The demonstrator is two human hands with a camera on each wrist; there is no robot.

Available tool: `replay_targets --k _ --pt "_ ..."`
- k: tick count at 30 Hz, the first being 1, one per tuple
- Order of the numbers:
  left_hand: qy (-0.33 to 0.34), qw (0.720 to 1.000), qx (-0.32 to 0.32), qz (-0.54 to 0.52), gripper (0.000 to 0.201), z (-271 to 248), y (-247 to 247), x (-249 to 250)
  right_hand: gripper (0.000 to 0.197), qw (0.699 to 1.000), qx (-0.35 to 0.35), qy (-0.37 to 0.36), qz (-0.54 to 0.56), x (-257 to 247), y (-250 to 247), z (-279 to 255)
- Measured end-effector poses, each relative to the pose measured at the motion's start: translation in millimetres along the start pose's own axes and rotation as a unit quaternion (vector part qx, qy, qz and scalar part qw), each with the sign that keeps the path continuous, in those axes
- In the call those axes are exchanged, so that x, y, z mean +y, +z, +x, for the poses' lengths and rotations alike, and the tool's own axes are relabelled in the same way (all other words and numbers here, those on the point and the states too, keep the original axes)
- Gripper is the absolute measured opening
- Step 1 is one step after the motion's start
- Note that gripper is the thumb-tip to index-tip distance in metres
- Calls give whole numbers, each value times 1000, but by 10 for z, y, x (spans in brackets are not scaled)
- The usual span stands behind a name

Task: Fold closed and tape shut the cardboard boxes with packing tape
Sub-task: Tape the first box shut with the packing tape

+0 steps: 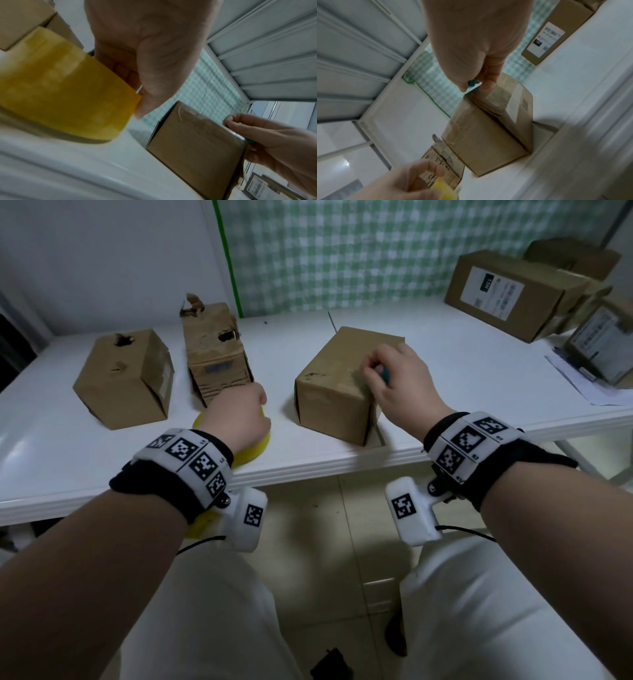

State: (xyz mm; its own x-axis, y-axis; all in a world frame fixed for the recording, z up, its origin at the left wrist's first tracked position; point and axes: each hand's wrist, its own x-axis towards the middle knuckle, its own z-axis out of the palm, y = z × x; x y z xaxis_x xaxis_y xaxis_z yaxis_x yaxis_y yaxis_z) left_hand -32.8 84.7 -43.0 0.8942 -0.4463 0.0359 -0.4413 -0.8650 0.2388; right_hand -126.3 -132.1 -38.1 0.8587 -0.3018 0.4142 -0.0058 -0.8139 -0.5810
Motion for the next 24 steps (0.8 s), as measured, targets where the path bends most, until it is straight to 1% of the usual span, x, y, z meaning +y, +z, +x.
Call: replay_targets --k 3,6,7,9,10,11,12,13,15,16,18,21,23,24 --pt "11 999 -23 22 41 0 51 26 19 998 15 50 30 66 -41 4" --pt "13 998 -41 49 48 14 -5 61 25 995 25 85 39 95 -83 24" --pt "16 997 -37 65 50 19 -48 92 22 994 22 97 42 103 -86 37" --pt "26 997 -2 70 50 18 -153 198 16 988 10 139 65 106 -72 55" --pt "34 998 17 49 50 24 -194 269 21 984 -1 157 82 99 -63 55" --pt "42 999 30 17 52 29 -228 353 30 981 -9 169 96 93 -52 52" --pt "47 998 26 -18 57 52 -244 435 39 980 -15 172 99 86 -43 48" --pt "52 997 10 -51 62 72 -257 522 48 981 -16 170 96 71 -38 43" --pt "63 992 -41 -105 70 149 -230 651 56 982 -10 164 89 63 -29 43" --pt "71 988 -61 -122 69 198 -201 686 57 982 -6 164 94 74 -13 50" --pt "84 984 -77 -137 60 286 -140 721 54 974 -1 187 128 99 29 61" --pt "100 985 -78 -118 47 352 -62 720 46 948 11 251 194 124 56 57" --pt "113 987 -74 -92 47 350 -23 709 39 933 24 280 225 153 65 72" --pt "114 988 -68 -82 48 345 -10 701 36 931 29 287 225 160 62 87"
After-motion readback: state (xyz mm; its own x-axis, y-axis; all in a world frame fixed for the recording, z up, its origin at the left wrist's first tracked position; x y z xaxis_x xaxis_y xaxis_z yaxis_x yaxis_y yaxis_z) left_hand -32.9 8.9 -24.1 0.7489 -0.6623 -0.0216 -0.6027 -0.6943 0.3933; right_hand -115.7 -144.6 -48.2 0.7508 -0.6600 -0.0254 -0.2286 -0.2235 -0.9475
